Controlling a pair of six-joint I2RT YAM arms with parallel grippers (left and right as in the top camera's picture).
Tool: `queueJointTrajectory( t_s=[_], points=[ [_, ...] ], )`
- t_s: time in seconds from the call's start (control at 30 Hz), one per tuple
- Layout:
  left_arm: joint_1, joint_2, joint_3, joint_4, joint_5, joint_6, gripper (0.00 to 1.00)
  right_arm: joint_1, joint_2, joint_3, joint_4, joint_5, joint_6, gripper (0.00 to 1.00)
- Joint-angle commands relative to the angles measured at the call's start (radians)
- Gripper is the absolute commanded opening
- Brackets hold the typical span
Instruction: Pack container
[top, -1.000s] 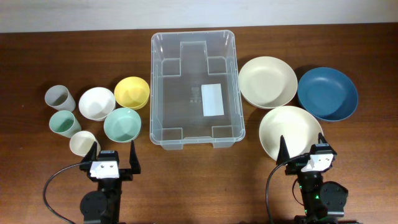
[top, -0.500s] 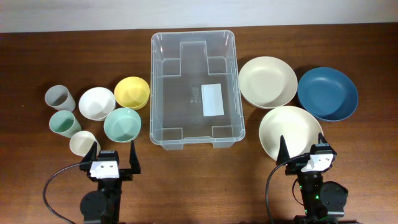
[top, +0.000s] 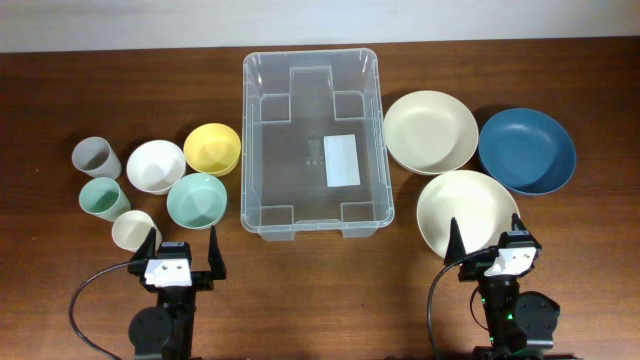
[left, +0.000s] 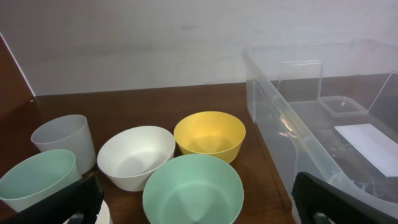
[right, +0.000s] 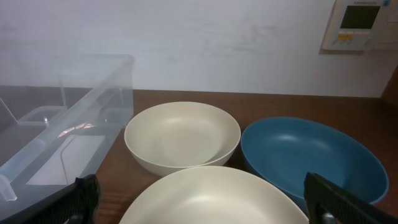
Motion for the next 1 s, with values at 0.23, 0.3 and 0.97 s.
queueJointTrajectory(
  t_s=[0.23, 0.3, 0.97],
  points=[
    [-0.003, -0.008, -0.008, 0.000, 0.008, 0.016, 1.00, 0.007, -0.007, -0.005, 0.045, 0.008, 0.002, 0.99],
    [-0.003, -0.008, -0.008, 0.000, 0.008, 0.016, 1.00, 0.007, -0.007, -0.005, 0.060, 0.009, 0.002, 0.99],
    [-0.003, -0.008, -0.008, 0.000, 0.008, 0.016, 1.00, -0.006, 0.159, 0.330, -0.126, 0.167, 0.031, 0.99]
  ],
)
